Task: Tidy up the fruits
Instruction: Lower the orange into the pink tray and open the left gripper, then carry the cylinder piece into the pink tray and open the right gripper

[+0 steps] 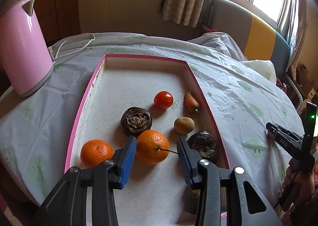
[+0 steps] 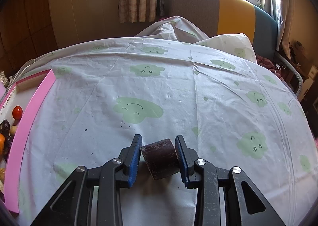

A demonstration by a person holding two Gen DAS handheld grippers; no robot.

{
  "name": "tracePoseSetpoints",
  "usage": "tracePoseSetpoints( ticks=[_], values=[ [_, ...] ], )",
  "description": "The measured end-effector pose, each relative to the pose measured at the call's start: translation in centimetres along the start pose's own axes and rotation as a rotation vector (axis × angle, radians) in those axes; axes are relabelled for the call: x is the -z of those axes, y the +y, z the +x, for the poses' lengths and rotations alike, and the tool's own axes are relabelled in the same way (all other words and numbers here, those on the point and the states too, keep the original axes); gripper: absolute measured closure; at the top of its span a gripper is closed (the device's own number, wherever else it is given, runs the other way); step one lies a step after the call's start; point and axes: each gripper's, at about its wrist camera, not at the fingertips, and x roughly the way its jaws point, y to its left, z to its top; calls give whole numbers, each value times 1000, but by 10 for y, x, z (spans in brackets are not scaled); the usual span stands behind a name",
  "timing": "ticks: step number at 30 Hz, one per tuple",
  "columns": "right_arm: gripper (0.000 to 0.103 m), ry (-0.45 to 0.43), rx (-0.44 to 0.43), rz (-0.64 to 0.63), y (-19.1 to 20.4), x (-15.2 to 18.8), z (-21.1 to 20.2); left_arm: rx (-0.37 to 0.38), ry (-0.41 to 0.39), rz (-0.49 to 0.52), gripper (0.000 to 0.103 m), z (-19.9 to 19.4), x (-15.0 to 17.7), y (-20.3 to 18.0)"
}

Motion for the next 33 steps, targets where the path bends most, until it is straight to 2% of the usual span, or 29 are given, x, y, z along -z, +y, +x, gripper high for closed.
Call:
tracePoseSetpoints(
  ticks=[8, 13, 23, 33],
  values=[
    [69, 6, -1, 21, -2, 2, -5, 0, -9, 26, 60, -6, 2, -5],
    [69, 18, -37, 41, 1, 5, -11, 0, -8, 26, 60, -7, 4, -5],
    [69, -11, -201, 9, 45, 4, -45, -5, -21, 20, 60, -12, 5, -1],
    [69, -9, -420, -132, 134, -9, -70, -41, -73, -14, 60, -30, 1, 19]
  ],
)
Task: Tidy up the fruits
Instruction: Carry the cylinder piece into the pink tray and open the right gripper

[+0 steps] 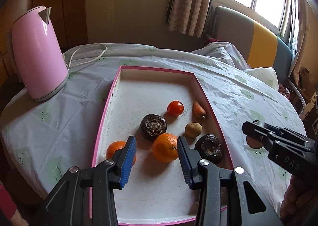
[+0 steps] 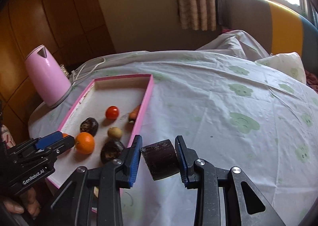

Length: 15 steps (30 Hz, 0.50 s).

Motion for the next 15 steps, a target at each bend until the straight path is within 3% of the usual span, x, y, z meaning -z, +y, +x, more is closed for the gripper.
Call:
tracePoseSetpoints(
  ticks=[8, 15],
  values=[
    [67, 70, -90, -85, 53, -9, 33, -43, -38, -48, 60, -13, -2, 24],
    [63, 71, -86, -105, 69, -2, 40, -51, -37, -68, 60, -15, 1, 32]
  ],
)
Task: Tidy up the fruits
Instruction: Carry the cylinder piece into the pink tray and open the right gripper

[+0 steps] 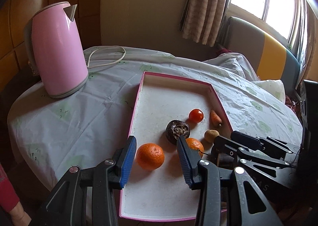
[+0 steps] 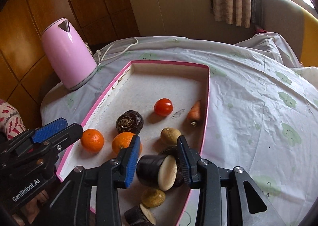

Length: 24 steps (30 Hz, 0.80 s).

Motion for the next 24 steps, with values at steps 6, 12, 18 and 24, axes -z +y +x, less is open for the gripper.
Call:
tracePoseSetpoints(
  ticks=[6, 12, 18, 24],
  values=[
    [45, -78, 78, 15, 1, 7, -26, 8, -6, -6, 59, -5, 3, -4],
    [31, -164, 200, 40, 5, 19, -53, 17, -36, 12, 46, -15, 5, -14],
    [27, -166, 257, 76, -2, 31, -61, 6, -57, 36, 38, -22, 10, -22],
    [26, -154, 297, 124, -13, 43, -64, -22, -70, 30, 31, -24, 14, -26]
  ],
)
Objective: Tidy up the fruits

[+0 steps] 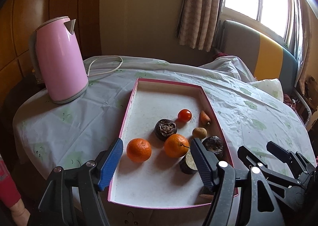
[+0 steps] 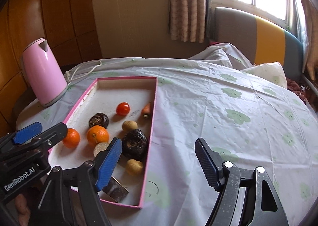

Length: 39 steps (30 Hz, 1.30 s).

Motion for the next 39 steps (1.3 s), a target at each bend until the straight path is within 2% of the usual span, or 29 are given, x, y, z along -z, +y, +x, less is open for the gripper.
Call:
tracePoseSetpoints(
  ticks=[9, 39],
  values=[
    [26, 13, -6, -2, 0, 7, 0, -36, -39, -12, 31, -5, 0, 2],
    [23, 11, -16, -17, 7, 9, -1, -51, -71, -21, 31, -13, -1, 4]
  ],
)
